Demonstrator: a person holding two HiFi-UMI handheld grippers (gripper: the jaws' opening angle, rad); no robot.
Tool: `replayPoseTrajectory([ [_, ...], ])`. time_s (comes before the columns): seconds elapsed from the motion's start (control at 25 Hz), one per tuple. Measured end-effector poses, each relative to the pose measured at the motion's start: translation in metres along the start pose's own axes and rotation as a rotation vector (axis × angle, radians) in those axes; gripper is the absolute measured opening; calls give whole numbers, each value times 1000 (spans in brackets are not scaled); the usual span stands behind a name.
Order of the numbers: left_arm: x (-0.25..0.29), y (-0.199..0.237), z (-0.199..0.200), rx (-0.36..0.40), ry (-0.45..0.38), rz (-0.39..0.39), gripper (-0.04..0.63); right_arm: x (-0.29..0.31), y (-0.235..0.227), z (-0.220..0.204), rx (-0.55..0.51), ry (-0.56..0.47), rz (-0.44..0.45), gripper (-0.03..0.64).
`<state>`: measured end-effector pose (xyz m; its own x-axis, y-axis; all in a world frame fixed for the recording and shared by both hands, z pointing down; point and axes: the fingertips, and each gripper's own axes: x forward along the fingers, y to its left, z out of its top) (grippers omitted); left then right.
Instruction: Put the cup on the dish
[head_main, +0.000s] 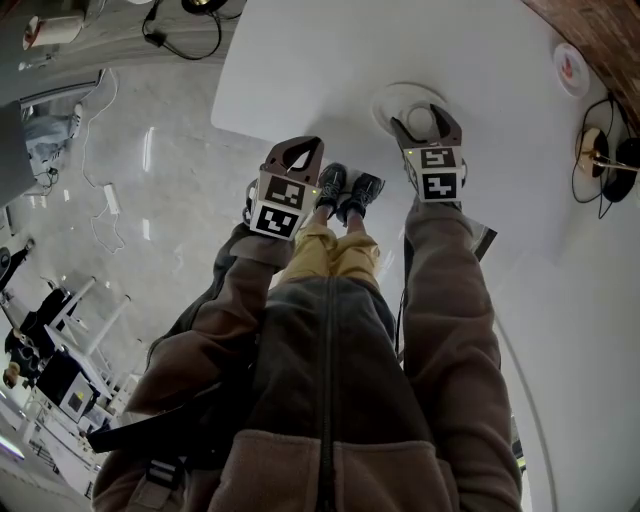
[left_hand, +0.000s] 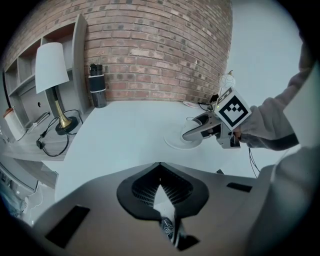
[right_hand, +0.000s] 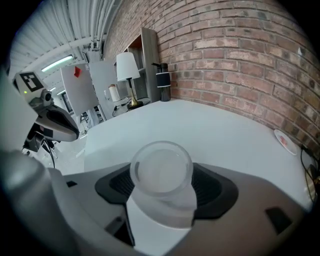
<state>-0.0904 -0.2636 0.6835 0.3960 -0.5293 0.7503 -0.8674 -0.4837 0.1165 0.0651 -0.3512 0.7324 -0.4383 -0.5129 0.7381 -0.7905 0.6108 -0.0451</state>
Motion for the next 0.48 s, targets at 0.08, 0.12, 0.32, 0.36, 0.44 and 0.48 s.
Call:
replayPoseTrajectory([
  [0.08,-6,0,5,0,-16,4,6,-17,2,7,-6,-38,-7,328],
  [0.12,-10,-1,10,1,-29,5,6,-30,3,13,-7,-66,-18,328],
  [0.32,-40,-4,60,-13,-141,23,6,-111,4,55,40,-216,-104,327],
  [0.36,-48,-6,74,-17,-171,27,6,-128,5,65,62,-244,-109,325],
  [0.44,-63,-12,102,-12,-230,26,6,-159,6,83,100,-297,-119,271],
  [0.48,-71,-17,116,-2,-259,24,6,-174,6,93,115,-323,-125,240],
])
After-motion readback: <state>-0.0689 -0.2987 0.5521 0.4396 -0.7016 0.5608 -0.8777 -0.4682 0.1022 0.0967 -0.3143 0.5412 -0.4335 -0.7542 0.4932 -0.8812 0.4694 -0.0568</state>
